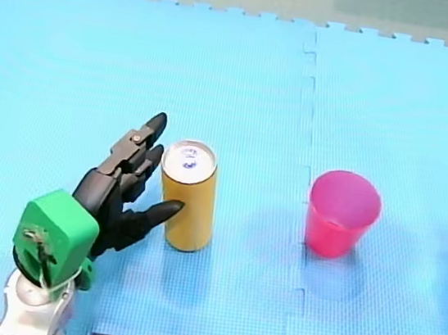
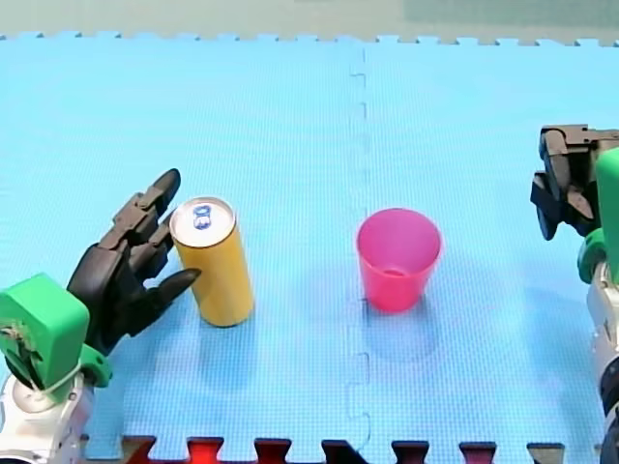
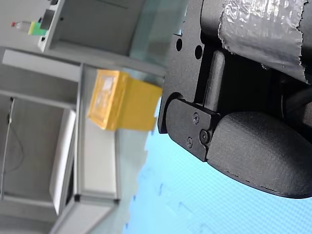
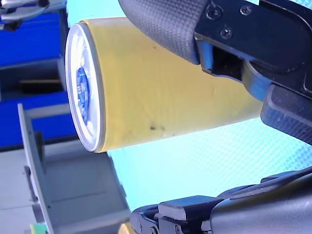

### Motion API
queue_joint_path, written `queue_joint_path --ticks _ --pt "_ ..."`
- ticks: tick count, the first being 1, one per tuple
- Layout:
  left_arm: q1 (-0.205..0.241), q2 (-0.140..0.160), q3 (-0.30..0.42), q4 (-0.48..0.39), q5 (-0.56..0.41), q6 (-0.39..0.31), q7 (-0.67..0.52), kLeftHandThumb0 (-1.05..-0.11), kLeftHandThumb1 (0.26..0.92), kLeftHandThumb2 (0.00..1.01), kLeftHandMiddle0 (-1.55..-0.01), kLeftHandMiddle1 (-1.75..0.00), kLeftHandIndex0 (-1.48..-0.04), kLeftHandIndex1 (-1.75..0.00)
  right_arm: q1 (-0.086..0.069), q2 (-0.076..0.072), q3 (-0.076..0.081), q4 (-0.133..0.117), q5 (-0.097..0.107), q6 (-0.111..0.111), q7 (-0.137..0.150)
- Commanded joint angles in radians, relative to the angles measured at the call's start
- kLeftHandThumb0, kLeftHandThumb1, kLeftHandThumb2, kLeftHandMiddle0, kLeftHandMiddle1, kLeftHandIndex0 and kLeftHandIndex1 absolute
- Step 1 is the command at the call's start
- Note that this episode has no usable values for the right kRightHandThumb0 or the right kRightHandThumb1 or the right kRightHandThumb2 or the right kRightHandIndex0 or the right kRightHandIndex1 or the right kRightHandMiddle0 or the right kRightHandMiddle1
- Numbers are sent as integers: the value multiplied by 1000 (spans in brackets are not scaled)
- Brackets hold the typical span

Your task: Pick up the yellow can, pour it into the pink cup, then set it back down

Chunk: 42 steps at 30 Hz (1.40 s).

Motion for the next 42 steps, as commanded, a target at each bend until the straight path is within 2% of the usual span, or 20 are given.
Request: queue_joint_path --ticks 1,5,18,25,42 --pt "13 19 10 -21 -16 -1 -26 -1048 882 21 -190 -23 -145 -7 -1 -2 -2 1 3 1 -2" --pt "35 51 20 -41 -38 -2 -97 -1048 912 28 -199 -24 -160 -12 -2 -1 -4 2 4 1 -3" --pt "71 97 30 -47 -41 -47 -159 -1048 919 21 -211 -21 -175 -12 -8 -6 -8 7 6 9 2" --pt "71 102 41 -45 -64 -53 -201 -1048 904 8 -210 -17 -199 -18 -11 -7 -7 9 4 12 1" --pt "63 91 50 -34 -66 -44 -212 -1048 901 3 -222 -16 -228 -17 -10 -9 -2 6 -3 8 -8"
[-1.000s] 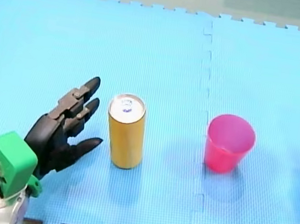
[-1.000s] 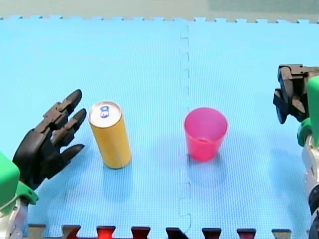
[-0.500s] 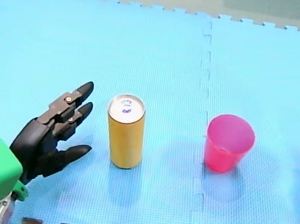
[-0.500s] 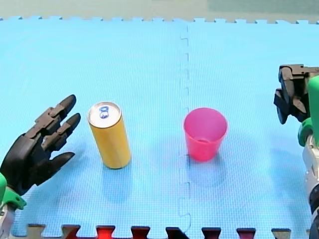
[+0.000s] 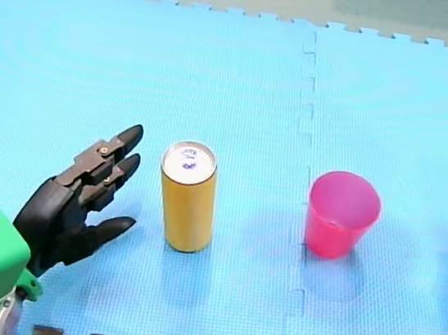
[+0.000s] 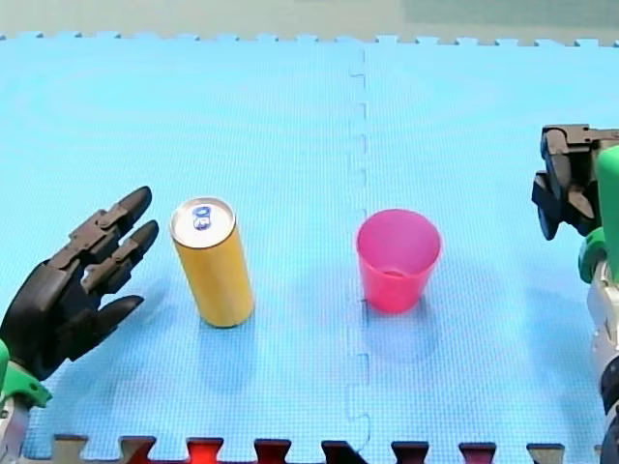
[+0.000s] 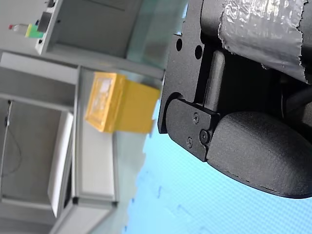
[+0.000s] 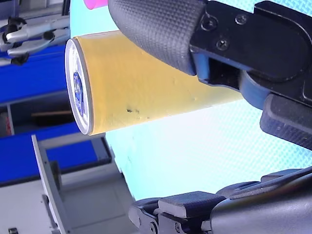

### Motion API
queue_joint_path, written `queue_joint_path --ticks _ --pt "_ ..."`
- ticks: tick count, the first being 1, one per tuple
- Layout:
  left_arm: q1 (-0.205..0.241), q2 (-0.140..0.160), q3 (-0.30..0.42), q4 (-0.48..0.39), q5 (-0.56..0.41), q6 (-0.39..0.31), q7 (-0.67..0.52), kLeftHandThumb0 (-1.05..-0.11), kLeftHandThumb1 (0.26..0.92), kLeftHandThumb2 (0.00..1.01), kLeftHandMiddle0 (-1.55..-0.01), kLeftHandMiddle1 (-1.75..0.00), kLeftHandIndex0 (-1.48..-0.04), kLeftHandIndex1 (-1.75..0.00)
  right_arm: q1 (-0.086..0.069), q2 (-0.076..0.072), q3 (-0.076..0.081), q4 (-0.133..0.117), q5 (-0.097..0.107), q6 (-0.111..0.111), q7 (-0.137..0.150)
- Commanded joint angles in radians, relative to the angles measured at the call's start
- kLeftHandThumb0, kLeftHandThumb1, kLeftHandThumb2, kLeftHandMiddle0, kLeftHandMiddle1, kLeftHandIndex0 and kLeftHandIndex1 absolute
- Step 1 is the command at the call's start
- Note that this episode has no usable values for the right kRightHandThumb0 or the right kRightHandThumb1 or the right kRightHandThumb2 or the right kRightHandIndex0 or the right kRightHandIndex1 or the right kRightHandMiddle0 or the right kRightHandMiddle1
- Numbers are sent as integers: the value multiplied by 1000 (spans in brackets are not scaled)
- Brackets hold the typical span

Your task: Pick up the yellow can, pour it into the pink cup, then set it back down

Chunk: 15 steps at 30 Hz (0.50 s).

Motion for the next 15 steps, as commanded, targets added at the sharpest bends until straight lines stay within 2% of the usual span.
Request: queue_joint_path --ticks 1,15 --pt "-4 3 2 2 -2 2 2 -1048 902 4 -222 -15 -229 -17 -3 -6 1 -1 -1 0 -3" --pt "-8 -4 1 4 1 -1 7 -1048 913 6 -232 -15 -243 -14 -7 -11 7 1 -13 0 -7"
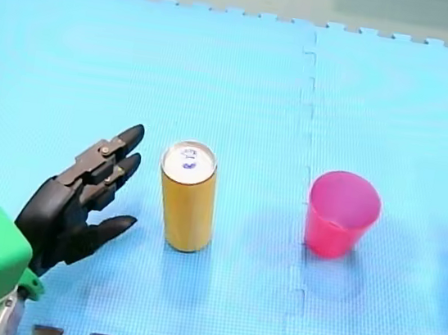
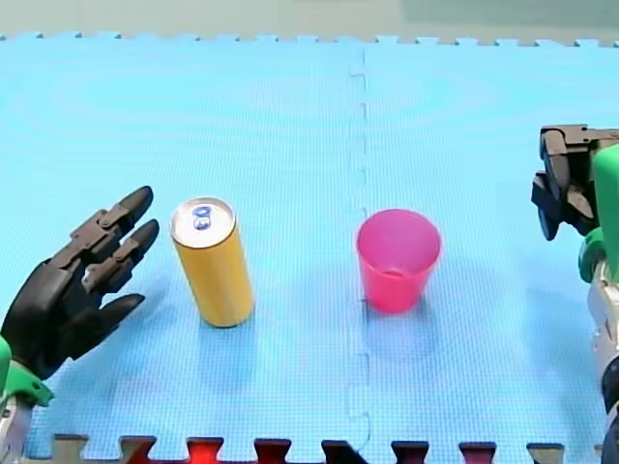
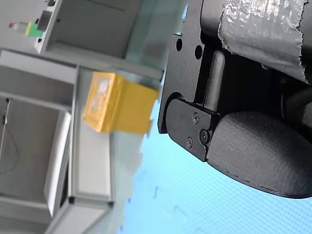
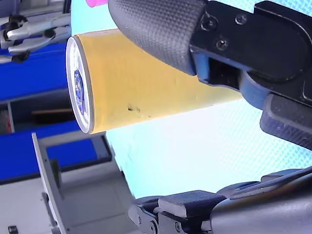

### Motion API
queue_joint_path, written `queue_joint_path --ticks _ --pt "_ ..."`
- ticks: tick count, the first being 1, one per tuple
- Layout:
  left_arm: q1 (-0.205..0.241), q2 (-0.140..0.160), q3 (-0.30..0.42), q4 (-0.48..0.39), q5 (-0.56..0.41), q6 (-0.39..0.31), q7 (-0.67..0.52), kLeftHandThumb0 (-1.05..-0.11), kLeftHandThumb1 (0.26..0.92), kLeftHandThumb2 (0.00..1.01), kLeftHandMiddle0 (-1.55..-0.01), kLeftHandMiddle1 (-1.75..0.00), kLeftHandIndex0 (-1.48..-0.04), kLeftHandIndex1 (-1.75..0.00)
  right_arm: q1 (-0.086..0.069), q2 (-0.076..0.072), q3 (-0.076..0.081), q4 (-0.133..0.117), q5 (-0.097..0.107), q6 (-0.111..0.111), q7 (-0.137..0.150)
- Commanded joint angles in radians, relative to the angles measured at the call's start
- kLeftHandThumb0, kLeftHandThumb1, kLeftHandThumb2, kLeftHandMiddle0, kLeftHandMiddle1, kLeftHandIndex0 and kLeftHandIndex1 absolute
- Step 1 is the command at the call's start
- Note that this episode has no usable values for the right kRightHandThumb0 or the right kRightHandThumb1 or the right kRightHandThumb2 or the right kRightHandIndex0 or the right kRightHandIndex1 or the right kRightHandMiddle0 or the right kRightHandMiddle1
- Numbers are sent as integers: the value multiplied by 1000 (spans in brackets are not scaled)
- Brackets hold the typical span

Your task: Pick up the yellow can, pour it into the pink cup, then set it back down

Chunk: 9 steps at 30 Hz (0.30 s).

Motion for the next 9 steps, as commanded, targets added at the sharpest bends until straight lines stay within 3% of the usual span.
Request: queue_joint_path --ticks 1,9 --pt "-6 2 1 3 -2 -1 -1 -1048 913 5 -233 -15 -244 -14 -6 -7 -1 1 3 1 1" --pt "-12 -5 12 11 -20 -2 -28 -1048 913 3 -241 -16 -253 -13 -7 -6 -1 1 3 -1 2"
